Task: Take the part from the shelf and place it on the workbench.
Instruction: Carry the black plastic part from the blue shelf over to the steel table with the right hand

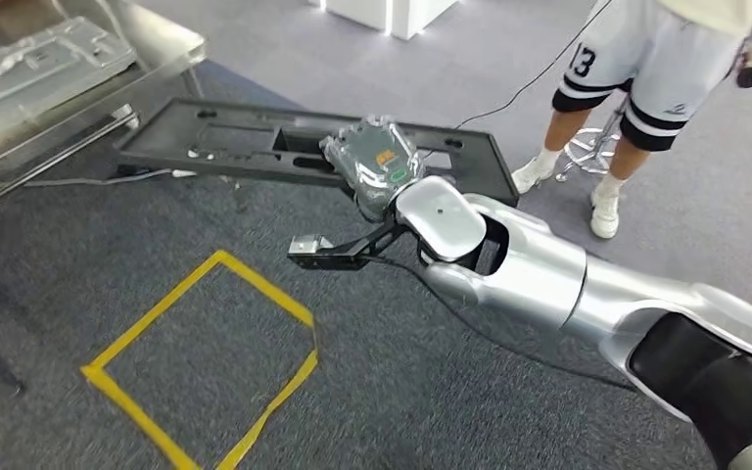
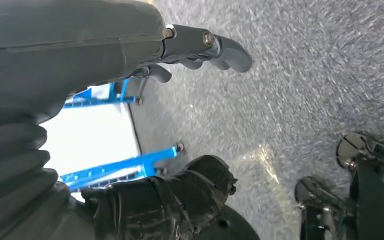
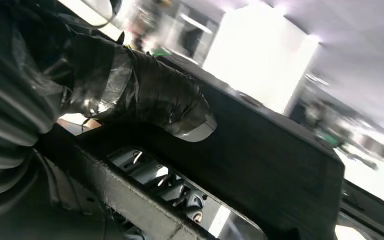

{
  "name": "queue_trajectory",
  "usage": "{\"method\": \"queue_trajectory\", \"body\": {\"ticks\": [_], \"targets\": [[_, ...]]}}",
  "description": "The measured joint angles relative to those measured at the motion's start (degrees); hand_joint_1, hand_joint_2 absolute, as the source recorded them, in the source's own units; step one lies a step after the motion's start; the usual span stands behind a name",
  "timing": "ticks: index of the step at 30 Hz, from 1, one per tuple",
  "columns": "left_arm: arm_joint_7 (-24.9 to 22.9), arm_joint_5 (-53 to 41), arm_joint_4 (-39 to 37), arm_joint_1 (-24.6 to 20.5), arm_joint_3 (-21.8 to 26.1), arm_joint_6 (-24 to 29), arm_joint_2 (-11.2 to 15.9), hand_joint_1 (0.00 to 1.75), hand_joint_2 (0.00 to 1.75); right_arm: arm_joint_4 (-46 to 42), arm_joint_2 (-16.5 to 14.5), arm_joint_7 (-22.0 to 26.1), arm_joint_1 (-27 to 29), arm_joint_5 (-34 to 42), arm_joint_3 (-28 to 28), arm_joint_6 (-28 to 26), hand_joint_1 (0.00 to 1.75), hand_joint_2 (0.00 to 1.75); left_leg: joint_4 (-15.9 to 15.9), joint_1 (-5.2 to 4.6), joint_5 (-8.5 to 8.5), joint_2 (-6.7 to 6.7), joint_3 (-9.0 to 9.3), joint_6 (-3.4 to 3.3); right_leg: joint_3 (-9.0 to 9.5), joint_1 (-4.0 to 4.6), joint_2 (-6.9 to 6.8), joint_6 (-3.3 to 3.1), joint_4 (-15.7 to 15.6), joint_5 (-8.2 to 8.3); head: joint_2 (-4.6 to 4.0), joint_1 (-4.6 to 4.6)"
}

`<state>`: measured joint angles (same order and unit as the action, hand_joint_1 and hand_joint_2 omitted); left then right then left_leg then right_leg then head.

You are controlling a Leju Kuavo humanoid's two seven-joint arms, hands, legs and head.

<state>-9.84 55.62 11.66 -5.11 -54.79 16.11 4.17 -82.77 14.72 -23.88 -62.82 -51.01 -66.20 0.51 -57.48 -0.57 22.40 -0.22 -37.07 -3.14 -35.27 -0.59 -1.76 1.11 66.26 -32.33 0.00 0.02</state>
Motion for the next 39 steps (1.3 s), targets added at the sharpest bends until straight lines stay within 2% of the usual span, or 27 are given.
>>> {"method": "queue_trajectory", "body": {"ticks": [2,3,4,5,7,9,10,11,12,14,15,16,17,18,19,21,23,24,26,28,29,31,33,34,35,37,39], "targets": [[0.0,0.4,0.0,-0.2,0.1,-0.4,0.1,0.0,1.75,0.3,-0.1,0.5,0.1,0.0,0.0,-0.3,1.75,1.75,-0.1,0.1,0.13,-1.49,0.06,-0.25,-4.29,-0.04,1.51,0.09,7.0,-2.17,0.0,0.08],[-0.1,0.5,0.0,-0.3,0.1,-0.3,0.1,0.0,1.75,0.6,-0.2,0.6,0.2,0.0,0.0,-0.3,1.75,1.75,-0.2,0.16,0.24,-2.44,0.08,-0.23,-5.59,-0.11,1.66,0.18,8.4,-1.83,0.0,0.11],[-0.1,0.5,0.0,-0.4,0.1,-0.2,0.1,0.0,1.75,0.8,-0.2,0.7,0.3,0.0,0.0,-0.3,1.75,1.75,-0.5,0.28,0.41,-3.43,0.1,-0.13,-5.86,-0.23,1.76,0.3,7.6,-0.41,0.0,0.14],[-0.1,0.6,0.0,-0.4,0.1,-0.1,0.1,0.0,1.75,0.9,-0.3,0.7,0.2,0.0,0.0,-0.3,1.75,1.75,-0.9,0.43,0.67,-4.38,0.11,0.07,-5.01,-0.42,2.03,0.42,4.8,1.85,0.0,0.17],[-0.1,0.6,0.0,-0.3,0.1,0.0,0.1,0.0,1.75,1.2,-0.5,0.8,-0.1,0.0,0.0,-0.3,1.75,1.75,-2.0,0.69,1.38,-6.1,-0.23,0.71,-2.24,-1.01,4.35,0.71,-2.2,5.37,0.0,0.24],[0.3,0.6,0.0,-0.2,0.1,0.1,0.2,0.0,1.75,1.4,-0.6,0.8,-0.2,0.0,0.0,-0.3,1.75,1.75,-2.8,0.86,1.69,-7.56,-0.95,1.44,-0.86,-1.19,6.15,0.53,-5.2,6.0,-0.01,0.24],[0.6,0.5,0.0,-0.2,0.1,0.1,0.2,0.0,1.75,1.5,-0.8,0.8,-0.3,0.0,0.0,-0.3,1.75,1.75,-2.8,0.95,1.6,-8.27,-1.24,1.79,-0.73,-1.04,6.05,0.22,-5.3,5.84,-0.01,0.25],[0.9,0.4,0.0,0.0,0.1,0.0,0.3,0.0,1.75,1.6,-0.9,0.8,-0.3,0.0,0.0,-0.3,1.75,1.75,-2.6,1.1,1.47,-8.91,-1.48,2.07,-0.68,-1.0,5.22,-0.2,-5.3,5.9,-0.02,0.24],[1.3,0.3,0.0,0.2,0.1,-0.1,0.2,0.0,1.75,1.7,-1.1,0.7,-0.4,0.0,0.0,-0.2,1.75,1.75,-2.8,1.09,1.51,-8.45,-1.63,2.32,-0.47,-0.97,4.51,-0.6,-5.6,5.95,-0.02,0.21],[1.7,0.2,0.0,0.2,0.1,-0.3,0.1,0.0,1.75,1.8,-1.5,0.6,-0.6,0.0,0.0,-0.2,1.75,1.75,-5.6,0.89,2.92,-4.92,-3.04,2.75,0.14,-0.91,3.01,-1.34,-6.1,6.02,0.0,-0.14],[1.8,0.2,0.1,0.1,0.2,-0.3,0.1,0.0,1.75,1.9,-1.6,0.6,-0.7,0.0,0.0,-0.2,1.75,1.75,-8.6,0.82,4.3,-2.57,-4.44,2.91,0.42,-0.66,2.27,-1.61,-6.3,5.95,0.0,-0.31],[1.8,0.3,0.0,0.0,0.2,-0.3,0.1,0.0,1.75,2.0,-1.6,0.6,-0.8,0.0,0.0,-0.2,1.75,1.75,-12.3,0.86,5.84,-1.07,-6.31,3.04,0.61,-0.43,1.47,-1.83,-6.4,5.82,0.0,-0.45],[1.8,0.3,0.0,-0.1,0.2,-0.3,0.0,0.0,1.75,2.0,-1.7,0.6,-0.8,0.0,0.0,-0.1,1.75,1.75,-15.5,0.93,6.98,-0.44,-8.08,3.07,0.73,-0.22,0.64,-1.96,-6.4,5.67,0.0,-0.43],[1.8,0.3,0.0,-0.1,0.2,-0.3,0.0,0.0,1.75,2.1,-1.7,0.6,-0.7,0.0,0.0,-0.1,1.75,1.75,-17.3,0.96,7.28,-0.21,-9.17,3.0,0.83,-0.06,-0.18,-2.04,-6.4,5.5,-0.01,-0.44],[1.8,0.4,0.0,-0.1,0.2,-0.3,0.0,0.0,1.75,2.2,-1.7,0.6,-0.7,0.0,0.0,-0.1,1.75,1.75,-17.1,0.96,6.57,-0.14,-9.17,2.86,0.97,0.06,-0.84,-2.06,-6.4,5.32,-0.01,-0.43],[1.6,0.5,0.0,0.0,0.2,-0.3,0.1,0.0,1.75,2.3,-1.8,0.4,-0.6,0.3,0.0,-0.5,1.75,1.75,-10.7,0.86,3.06,0.11,-6.02,2.46,1.43,0.2,-1.88,-1.91,-6.4,4.89,-0.01,-0.42],[1.4,0.6,0.0,0.1,0.2,-0.3,0.1,0.0,1.75,2.4,-1.8,0.2,-0.6,0.9,0.0,-1.2,1.75,1.75,-4.2,0.38,1.06,0.62,-2.27,2.07,1.75,0.31,-2.63,-1.59,-6.5,4.54,-0.01,-0.39],[1.3,0.6,0.0,0.1,0.2,-0.2,0.1,0.0,1.75,2.4,-1.8,0.2,-0.6,1.1,0.0,-1.4,1.75,1.75,-2.6,0.08,0.98,0.8,-1.42,1.88,1.82,0.34,-2.93,-1.38,-6.6,4.48,-0.01,-0.39],[1.2,0.6,0.0,0.1,0.2,-0.1,0.2,0.0,1.75,2.5,-1.9,0.2,-0.5,1.3,0.0,-1.5,1.75,1.75,-2.0,-0.33,1.23,0.64,-1.07,1.43,2.07,0.36,-3.24,-0.84,-7.0,4.44,-0.01,-0.36],[1.2,0.6,0.0,0.2,0.2,0.1,0.2,0.0,1.75,2.6,-2.0,0.2,-0.3,1.4,0.0,-1.5,1.75,1.75,-1.2,-0.07,1.24,0.44,-0.24,0.94,2.05,0.23,-2.2,-0.29,-6.4,3.82,-0.01,-0.31],[1.2,0.6,0.0,0.2,0.2,0.1,0.2,0.0,1.75,2.6,-2.0,0.2,-0.3,1.4,0.0,-1.5,1.75,1.75,-0.7,0.1,1.21,0.38,0.26,0.67,1.31,0.19,-1.13,-0.1,-4.7,2.94,0.0,-0.22],[1.3,0.7,0.0,0.0,0.2,0.1,0.2,0.0,1.75,2.7,-2.0,0.2,-0.1,1.4,0.0,-1.5,1.75,1.75,-0.4,0.19,1.38,0.26,0.84,0.13,-2.3,0.11,1.02,0.03,1.9,0.25,-0.01,-0.05],[1.5,0.7,0.0,-0.3,0.2,0.1,0.2,0.0,1.75,2.9,-2.0,0.2,0.4,1.4,0.0,-1.5,1.75,1.75,-0.5,0.13,1.66,-0.1,1.04,-0.21,-6.37,0.07,1.62,0.12,8.2,-1.15,-0.02,0.03],[1.7,0.7,0.0,-0.4,0.2,0.1,0.2,0.0,1.75,3.0,-1.9,0.2,0.6,1.4,0.0,-1.5,1.75,1.75,-0.6,0.12,1.83,-0.39,1.15,-0.23,-7.22,0.03,1.68,0.15,8.7,-0.36,-0.02,0.03],[1.8,0.7,0.0,-0.4,0.2,0.1,0.2,0.0,1.75,3.0,-1.9,0.2,0.8,1.4,0.0,-1.4,1.75,1.75,-0.8,0.15,2.04,-0.68,1.26,-0.15,-6.87,-0.03,1.67,0.16,6.9,1.43,-0.01,0.03],[2.1,0.8,0.0,-0.4,0.2,0.2,0.2,0.0,1.75,3.1,-1.9,0.2,0.8,1.4,0.0,-1.4,1.75,1.75,-1.5,0.14,2.64,-1.18,1.36,0.23,-3.85,-0.13,1.86,0.11,-0.5,5.63,-0.01,0.04],[2.3,0.8,0.0,-0.4,0.2,0.3,0.2,0.0,1.75,3.2,-1.8,0.2,0.8,1.4,0.0,-1.4,1.75,1.75,-2.2,0.07,3.14,-1.57,1.08,0.76,-1.6,-0.07,2.16,-0.15,-5.6,7.29,-0.01,0.04]]}}
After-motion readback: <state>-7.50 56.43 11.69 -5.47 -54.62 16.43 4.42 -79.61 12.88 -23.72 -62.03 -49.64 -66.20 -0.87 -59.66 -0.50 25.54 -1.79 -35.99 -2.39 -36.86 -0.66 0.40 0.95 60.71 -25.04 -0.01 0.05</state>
